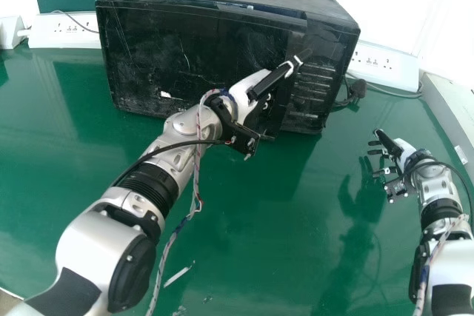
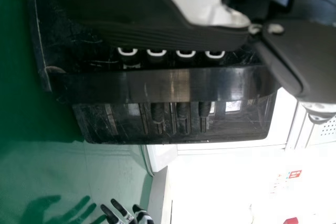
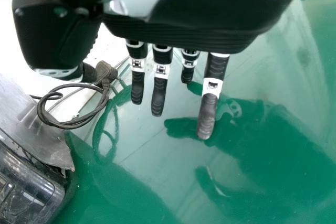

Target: Open the door of oven

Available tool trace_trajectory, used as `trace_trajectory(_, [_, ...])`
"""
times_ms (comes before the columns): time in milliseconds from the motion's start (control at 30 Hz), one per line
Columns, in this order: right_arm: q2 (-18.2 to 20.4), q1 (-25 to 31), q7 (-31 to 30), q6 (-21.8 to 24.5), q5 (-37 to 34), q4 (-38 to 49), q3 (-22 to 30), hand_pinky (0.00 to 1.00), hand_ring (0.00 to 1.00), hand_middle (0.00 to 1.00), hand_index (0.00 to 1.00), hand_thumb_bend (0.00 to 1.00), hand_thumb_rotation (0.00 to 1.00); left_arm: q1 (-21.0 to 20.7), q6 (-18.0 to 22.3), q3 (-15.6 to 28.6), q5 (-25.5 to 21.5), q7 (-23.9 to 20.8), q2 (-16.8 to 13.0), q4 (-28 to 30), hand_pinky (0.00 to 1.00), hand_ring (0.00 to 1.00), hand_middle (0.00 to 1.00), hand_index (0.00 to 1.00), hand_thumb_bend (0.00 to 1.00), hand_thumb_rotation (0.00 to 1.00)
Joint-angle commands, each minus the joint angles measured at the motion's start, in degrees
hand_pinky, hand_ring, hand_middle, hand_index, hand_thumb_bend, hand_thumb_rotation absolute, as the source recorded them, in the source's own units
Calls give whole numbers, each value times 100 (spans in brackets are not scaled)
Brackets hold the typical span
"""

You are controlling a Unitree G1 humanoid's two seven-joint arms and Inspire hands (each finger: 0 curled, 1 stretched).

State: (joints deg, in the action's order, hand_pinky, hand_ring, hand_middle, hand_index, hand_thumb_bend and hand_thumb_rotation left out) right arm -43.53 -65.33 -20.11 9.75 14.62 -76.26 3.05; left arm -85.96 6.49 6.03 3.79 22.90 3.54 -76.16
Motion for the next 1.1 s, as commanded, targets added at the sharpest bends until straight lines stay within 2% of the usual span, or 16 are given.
trace_trajectory(0, [251,233,-162,108,-59,-146,-6,68,73,79,85,55,48,-18,102,13,-108,366,389,20,56,68,78,78,100,81])
trace_trajectory(67, [262,227,-118,136,-77,-143,20,69,73,79,86,56,45,-5,124,35,-134,442,387,23,52,65,75,75,100,81])
trace_trajectory(133, [265,215,-85,162,-28,-140,-25,67,72,77,82,54,48,0,132,42,-149,491,384,26,50,62,71,73,100,81])
trace_trajectory(233, [252,221,-149,156,7,-149,-71,67,71,76,81,53,50,3,123,52,-159,525,385,29,48,61,70,73,100,81])
trace_trajectory(333, [242,242,-232,107,-34,-150,-39,71,76,79,82,55,51,-2,107,66,-166,551,384,28,48,59,70,74,100,80])
trace_trajectory(433, [255,241,-152,142,-22,-148,-36,68,73,78,83,57,47,-7,111,87,-163,589,388,31,46,56,68,73,100,79])
trace_trajectory(533, [241,250,-208,94,18,-147,-85,68,73,76,81,55,55,-6,147,110,-163,635,400,35,45,54,66,73,100,80])
trace_trajectory(633, [244,267,-172,84,-36,-148,-20,67,69,73,82,56,49,-8,166,111,-157,652,409,40,43,52,65,74,98,80])
trace_trajectory(667, [239,267,-206,61,-2,-146,-52,69,71,74,82,53,53,-11,168,103,-148,650,410,41,42,51,63,73,98,80])
trace_trajectory(700, [248,258,-177,101,-62,-145,11,69,72,75,81,53,53,-14,173,103,-149,661,413,44,41,50,63,73,98,80])
trace_trajectory(800, [269,239,-90,164,-129,-139,93,72,75,78,83,54,44,-20,164,115,-165,685,423,48,39,48,61,73,99,79])
trace_trajectory(867, [282,246,-29,135,-110,-134,93,70,75,78,82,53,48,-22,157,117,-171,705,428,54,38,47,60,72,99,79])
trace_trajectory(900, [286,251,7,112,-57,-135,46,67,72,76,81,55,42,-20,167,110,-164,718,428,58,38,47,60,73,98,80])
trace_trajectory(933, [284,254,-13,105,-57,-139,49,65,69,74,81,55,45,-13,195,95,-153,753,426,63,38,46,60,73,98,80])
trace_trajectory(1000, [277,258,-54,90,-49,-142,38,70,74,76,84,53,46,-3,229,77,-137,787,423,67,37,46,60,74,97,81])
trace_trajectory(1067, [263,249,-116,106,-3,-148,-15,67,72,76,84,56,47,2,242,66,-127,804,425,72,37,45,59,73,98,81])
